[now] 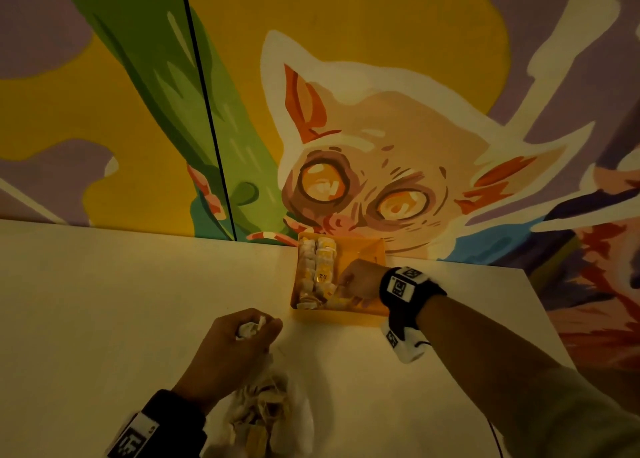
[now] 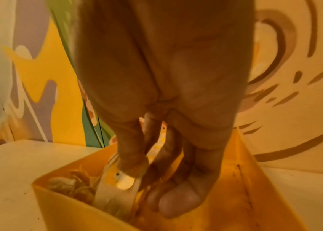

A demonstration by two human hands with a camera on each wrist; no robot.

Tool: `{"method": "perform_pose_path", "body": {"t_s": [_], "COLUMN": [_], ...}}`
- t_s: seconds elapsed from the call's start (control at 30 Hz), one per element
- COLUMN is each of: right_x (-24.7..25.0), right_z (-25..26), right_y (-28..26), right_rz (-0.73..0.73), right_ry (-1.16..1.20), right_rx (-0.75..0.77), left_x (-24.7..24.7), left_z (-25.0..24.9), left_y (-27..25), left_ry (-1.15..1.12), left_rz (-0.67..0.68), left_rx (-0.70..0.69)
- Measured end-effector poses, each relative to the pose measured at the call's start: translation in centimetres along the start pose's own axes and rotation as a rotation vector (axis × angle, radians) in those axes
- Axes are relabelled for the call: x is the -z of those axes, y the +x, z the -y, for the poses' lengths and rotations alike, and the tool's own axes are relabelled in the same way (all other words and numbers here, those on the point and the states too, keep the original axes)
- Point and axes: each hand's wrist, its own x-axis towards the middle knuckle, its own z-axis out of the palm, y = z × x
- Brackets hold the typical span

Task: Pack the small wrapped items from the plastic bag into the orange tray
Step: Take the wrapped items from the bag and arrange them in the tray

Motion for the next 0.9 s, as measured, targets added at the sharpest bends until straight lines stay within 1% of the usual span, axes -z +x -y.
{"method": "perform_pose_path", "body": {"t_s": [0.07,0.13,0.23,0.3,0.5,0.6,0.7,0.77,0.83,0.9], "right_x": [-0.4,-0.9,-1.6,-1.9,-2.6,-2.7,-2.8,-2.9,-2.8,-2.8], "right_z": [0.3,0.4,0.4,0.5,0.6,0.3,0.0,0.0,0.2,1.1], "right_y": [1.1,2.4,3.7,4.4,5.6,5.7,5.4,4.8,3.9,2.4], "right_rz": [0.016,-0.053,-0.191,-0.220,-0.228,-0.218,-0.209,-0.212,-0.273,-0.407], "right_ry": [-0.101,-0.146,-0.135,-0.118,-0.002,-0.039,0.007,0.015,-0.037,-0.024], "right_rx": [0.001,0.008,0.034,0.052,0.033,0.020,0.024,0.024,0.043,0.106], "left_x": [0.1,0.2,0.2,0.2,0.5,0.7,1.0,1.3,1.5,1.8], "left_z": [0.2,0.5,0.9,1.1,1.2,1.3,1.4,1.4,1.2,0.8], "left_y": [0.3,0.5,0.6,0.7,0.9,0.8,0.5,0.2,-0.1,-0.5], "left_ry": [-0.027,-0.055,-0.075,-0.076,-0.063,-0.097,-0.150,-0.228,-0.343,-0.451], "left_rz": [-0.006,-0.012,-0.011,-0.003,-0.006,-0.001,0.017,0.034,0.023,0.000], "left_rx": [0.025,0.049,0.073,0.083,0.080,0.123,0.170,0.223,0.288,0.345]}}
